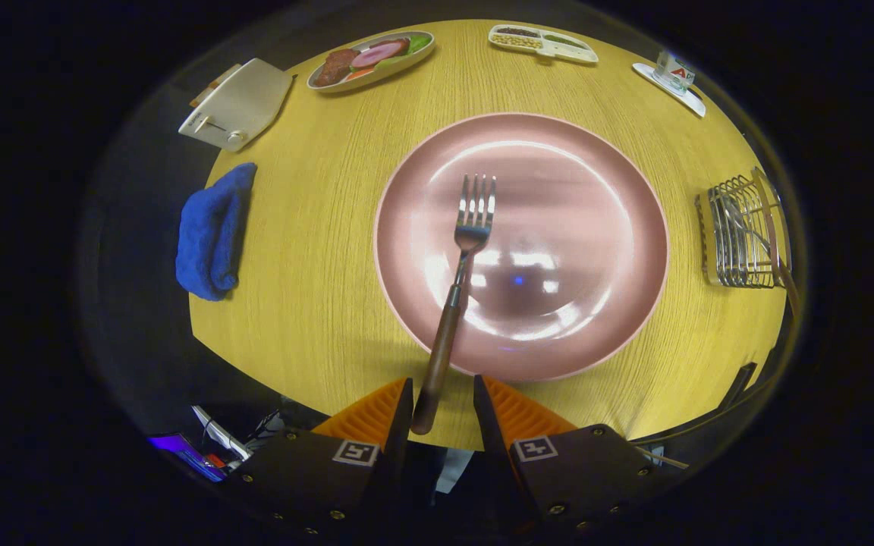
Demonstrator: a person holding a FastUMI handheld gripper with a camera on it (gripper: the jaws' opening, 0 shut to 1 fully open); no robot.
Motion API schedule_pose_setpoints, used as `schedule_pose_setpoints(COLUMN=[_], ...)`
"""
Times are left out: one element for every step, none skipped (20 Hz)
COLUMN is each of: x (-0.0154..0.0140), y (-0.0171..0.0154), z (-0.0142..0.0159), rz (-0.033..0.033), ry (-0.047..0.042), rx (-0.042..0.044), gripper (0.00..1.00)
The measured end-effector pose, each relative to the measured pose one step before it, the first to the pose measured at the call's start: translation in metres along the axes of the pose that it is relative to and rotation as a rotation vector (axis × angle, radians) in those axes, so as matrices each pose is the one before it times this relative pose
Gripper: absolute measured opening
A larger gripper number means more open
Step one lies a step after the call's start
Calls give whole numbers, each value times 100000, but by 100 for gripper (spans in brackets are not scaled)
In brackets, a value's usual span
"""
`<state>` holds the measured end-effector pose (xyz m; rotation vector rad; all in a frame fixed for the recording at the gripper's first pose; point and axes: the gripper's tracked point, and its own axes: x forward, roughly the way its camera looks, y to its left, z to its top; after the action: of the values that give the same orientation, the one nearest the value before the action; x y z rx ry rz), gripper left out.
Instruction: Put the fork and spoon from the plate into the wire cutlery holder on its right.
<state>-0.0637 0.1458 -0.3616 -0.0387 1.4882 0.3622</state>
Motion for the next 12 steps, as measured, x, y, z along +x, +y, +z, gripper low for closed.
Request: schedule_pose_setpoints(x=[31,-44,22,-1,84,78,102,208,186,126,85,232], y=[-75,49,60,161,201,167,-14,29,29,55,51,213], z=[-88,11,-146,-140,-200,-143,29,-92,7,33,10,-30], rz=[-67,-107,44,717,815,539,30,-101,-85,47,340,701], ry=[520,92,800,809,601,353,324,-67,151,401,314,359], rx=[413,591,690,997,1035,660,241,345,204,77,300,469], gripper=[50,50,50,50,50,50,50,50,50,50,50,50])
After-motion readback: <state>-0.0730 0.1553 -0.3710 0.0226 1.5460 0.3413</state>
